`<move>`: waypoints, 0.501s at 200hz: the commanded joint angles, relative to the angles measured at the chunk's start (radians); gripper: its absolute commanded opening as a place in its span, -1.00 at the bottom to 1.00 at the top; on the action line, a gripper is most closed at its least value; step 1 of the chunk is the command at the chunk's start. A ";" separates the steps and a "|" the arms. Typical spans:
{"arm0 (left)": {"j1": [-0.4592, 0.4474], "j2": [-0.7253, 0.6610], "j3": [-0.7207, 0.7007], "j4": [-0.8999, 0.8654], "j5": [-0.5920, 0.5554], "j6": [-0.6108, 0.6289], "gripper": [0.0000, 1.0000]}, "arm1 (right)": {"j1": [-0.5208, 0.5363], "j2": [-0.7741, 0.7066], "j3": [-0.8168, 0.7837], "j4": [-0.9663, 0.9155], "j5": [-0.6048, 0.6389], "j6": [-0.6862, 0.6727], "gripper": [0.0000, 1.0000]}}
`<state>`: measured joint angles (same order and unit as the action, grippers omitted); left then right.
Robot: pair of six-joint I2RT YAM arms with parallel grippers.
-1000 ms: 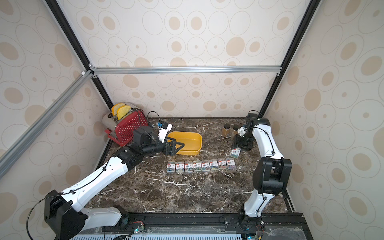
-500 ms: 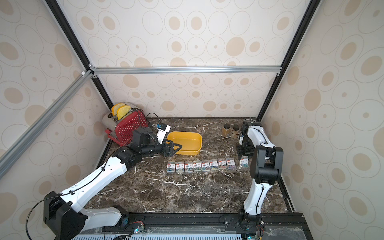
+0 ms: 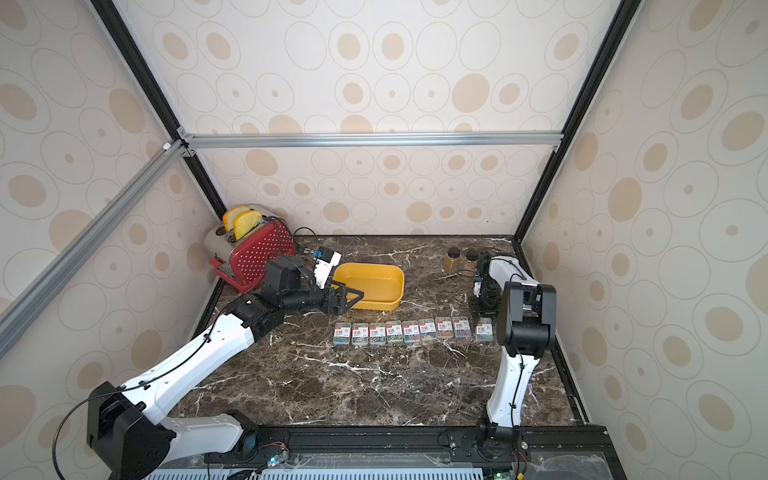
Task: Take the paper clips out of the storage box
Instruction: Place the boxed paper clips at the center of the board.
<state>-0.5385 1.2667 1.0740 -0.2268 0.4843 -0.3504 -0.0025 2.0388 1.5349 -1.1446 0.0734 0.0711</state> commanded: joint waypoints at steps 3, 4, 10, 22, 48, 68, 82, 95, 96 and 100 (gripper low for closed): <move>0.006 0.006 0.012 0.001 0.013 0.008 0.64 | -0.004 0.010 -0.019 0.028 -0.024 0.017 -0.56; 0.006 0.006 0.013 0.001 0.014 0.008 0.64 | -0.004 0.010 -0.019 0.029 -0.024 0.018 -0.56; 0.006 0.009 0.014 0.002 0.015 0.007 0.64 | -0.003 0.011 -0.019 0.034 -0.027 0.020 -0.55; 0.006 0.013 0.017 0.005 0.017 0.003 0.64 | -0.003 0.014 -0.014 0.043 -0.033 0.026 -0.51; 0.006 0.022 0.020 0.012 0.022 -0.004 0.64 | -0.003 0.008 -0.013 0.059 -0.047 0.033 -0.29; 0.006 0.026 0.018 0.021 0.024 -0.012 0.65 | -0.003 -0.008 -0.019 0.082 -0.055 0.045 -0.20; 0.005 0.031 0.020 0.024 0.027 -0.016 0.65 | -0.003 -0.010 -0.017 0.092 -0.065 0.047 -0.05; 0.006 0.033 0.020 0.027 0.027 -0.018 0.65 | -0.003 -0.003 -0.009 0.089 -0.070 0.047 0.01; 0.006 0.034 0.020 0.028 0.027 -0.018 0.65 | -0.003 -0.003 -0.009 0.089 -0.070 0.046 0.02; 0.006 0.034 0.019 0.029 0.028 -0.019 0.65 | -0.003 -0.004 -0.009 0.092 -0.073 0.045 0.04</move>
<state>-0.5385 1.2900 1.0740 -0.2214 0.4965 -0.3569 -0.0025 2.0388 1.5303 -1.0958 0.0326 0.1009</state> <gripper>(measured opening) 0.823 0.536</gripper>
